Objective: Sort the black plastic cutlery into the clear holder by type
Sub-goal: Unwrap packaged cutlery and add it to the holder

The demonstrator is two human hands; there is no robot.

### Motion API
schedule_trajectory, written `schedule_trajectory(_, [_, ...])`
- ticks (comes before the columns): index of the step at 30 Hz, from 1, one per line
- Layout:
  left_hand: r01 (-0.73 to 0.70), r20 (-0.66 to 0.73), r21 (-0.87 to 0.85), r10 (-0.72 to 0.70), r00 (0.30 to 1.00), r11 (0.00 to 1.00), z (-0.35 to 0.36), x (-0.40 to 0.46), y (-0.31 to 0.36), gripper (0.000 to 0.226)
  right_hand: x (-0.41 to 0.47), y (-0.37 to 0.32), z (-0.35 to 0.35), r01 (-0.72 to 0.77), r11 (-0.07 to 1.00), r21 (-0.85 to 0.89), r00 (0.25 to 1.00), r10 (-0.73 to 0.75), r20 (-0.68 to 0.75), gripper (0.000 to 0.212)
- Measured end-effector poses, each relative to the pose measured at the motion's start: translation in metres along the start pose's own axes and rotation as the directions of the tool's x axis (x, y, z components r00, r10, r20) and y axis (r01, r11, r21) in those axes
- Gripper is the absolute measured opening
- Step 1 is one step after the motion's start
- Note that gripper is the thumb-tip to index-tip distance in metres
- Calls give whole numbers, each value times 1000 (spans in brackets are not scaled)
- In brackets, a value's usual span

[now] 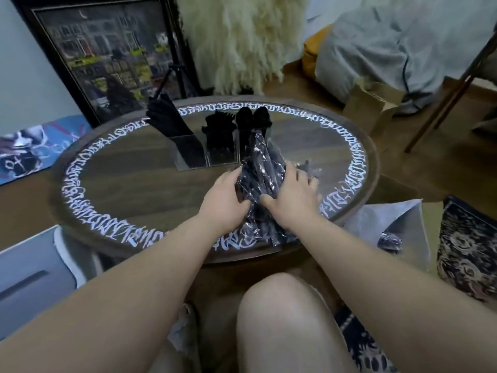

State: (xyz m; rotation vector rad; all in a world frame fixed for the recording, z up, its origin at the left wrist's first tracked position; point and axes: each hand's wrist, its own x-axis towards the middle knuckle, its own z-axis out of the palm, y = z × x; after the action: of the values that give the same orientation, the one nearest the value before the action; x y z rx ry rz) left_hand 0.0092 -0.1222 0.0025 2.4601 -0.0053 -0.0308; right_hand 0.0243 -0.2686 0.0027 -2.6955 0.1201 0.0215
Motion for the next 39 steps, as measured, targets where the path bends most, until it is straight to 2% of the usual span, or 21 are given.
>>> schedule_trajectory(3, [69,59,-17,-68,996,997,15,4,-8,78,3,8,9,17,997,-80,999,-15,33,89])
schedule_trajectory(6, [37,90,-27,-35,995,999,24,8,-4,79,12,12,12,4,999,-34,996,0,94,93])
schedule_trajectory(8, [47,132,-71,-37,991,996,26,12,1,82,22,16,10,0,1000,-6,996,0,95,98])
schedule_trajectory(11, [84,197,-162,-51,979,983,27,14,10,78,33,22,-1,2,998,-58,994,4,106,106])
schedule_trajectory(14, [71,221,-185,-29,975,980,25,16,16,76,32,23,-17,79,989,-126,996,-72,59,106])
schedule_trajectory(17, [66,208,-161,-32,978,985,20,16,16,76,28,23,-34,188,962,-199,979,-201,-46,81])
schedule_trajectory(20, [62,184,-149,-34,982,987,14,15,14,76,26,24,-46,223,928,-299,969,-244,-36,49])
schedule_trajectory(22, [53,170,-147,-28,985,988,12,13,11,78,25,24,-48,212,926,-312,972,-232,-30,47])
schedule_trajectory(26, [23,149,-111,-6,989,994,9,7,5,77,19,17,-36,199,915,-351,979,-205,21,60])
schedule_trajectory(28, [4,151,-89,9,988,996,8,5,2,77,17,18,-28,205,911,-358,977,-210,25,52])
schedule_trajectory(30, [-7,146,-90,20,989,996,6,4,-1,77,17,20,-25,190,945,-266,980,-199,-7,34])
schedule_trajectory(33, [-57,78,5,57,995,998,0,4,-3,76,17,19,-31,93,996,1,994,-93,-52,17])
schedule_trajectory(36, [-129,-38,176,138,990,976,-10,2,0,74,15,18,-41,86,975,205,993,-67,-95,14])
schedule_trajectory(39, [-193,-137,346,253,958,918,-20,-4,6,71,9,15,-46,115,917,383,993,-112,-28,14])
